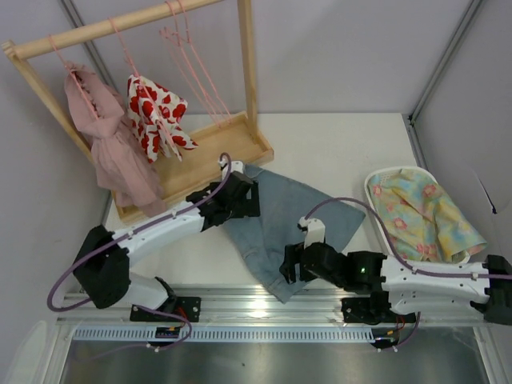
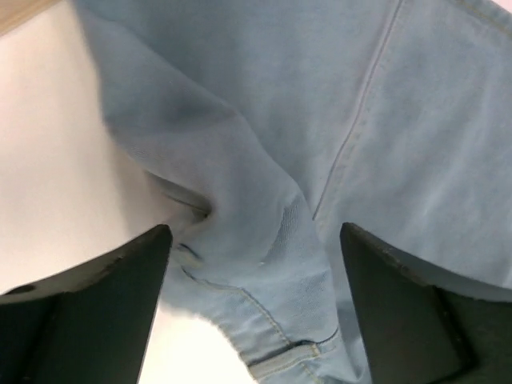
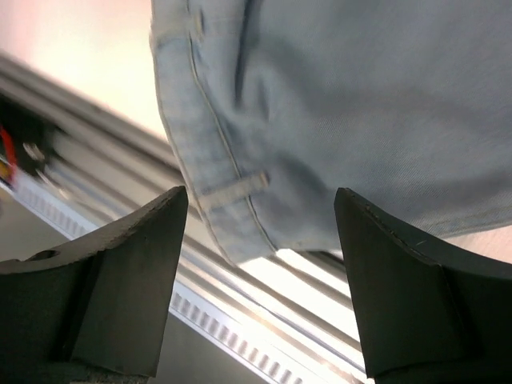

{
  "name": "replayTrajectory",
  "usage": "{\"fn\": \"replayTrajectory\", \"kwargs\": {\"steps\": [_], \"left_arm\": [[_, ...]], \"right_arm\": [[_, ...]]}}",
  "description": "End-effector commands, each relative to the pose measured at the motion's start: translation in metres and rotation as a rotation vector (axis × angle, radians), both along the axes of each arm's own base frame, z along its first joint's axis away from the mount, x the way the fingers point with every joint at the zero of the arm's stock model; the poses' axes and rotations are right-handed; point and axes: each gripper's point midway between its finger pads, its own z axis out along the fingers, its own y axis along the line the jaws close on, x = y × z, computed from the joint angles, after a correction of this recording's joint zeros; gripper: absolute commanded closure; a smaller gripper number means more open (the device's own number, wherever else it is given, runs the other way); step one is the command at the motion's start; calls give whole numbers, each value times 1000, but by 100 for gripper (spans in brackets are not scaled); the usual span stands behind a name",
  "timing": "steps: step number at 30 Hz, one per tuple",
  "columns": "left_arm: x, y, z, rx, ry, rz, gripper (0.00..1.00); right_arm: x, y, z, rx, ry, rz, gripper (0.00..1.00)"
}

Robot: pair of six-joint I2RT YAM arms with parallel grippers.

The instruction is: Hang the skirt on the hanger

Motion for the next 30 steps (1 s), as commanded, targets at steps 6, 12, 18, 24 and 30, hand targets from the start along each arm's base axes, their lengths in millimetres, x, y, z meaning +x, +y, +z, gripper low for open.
{"fn": "replayTrajectory", "kwargs": {"steps": [6, 12, 18, 24, 30], "left_arm": [[-22, 60, 48, -16, -137, 118, 1], [-41, 75, 119, -137, -276, 48, 1], [-38, 86, 204, -141, -451, 11, 4], [-16, 56, 292, -232, -601, -61, 6], [23, 71, 358, -184, -732, 148, 14]], "right_arm": [[-29, 23, -25, -168, -89, 211, 19], [-21, 29, -22, -201, -126, 197, 18], [-5, 29, -15, -175, -108, 143, 18], [7, 19, -11, -154, -112, 92, 18], [22, 1, -9, -123, -74, -6, 17]]}}
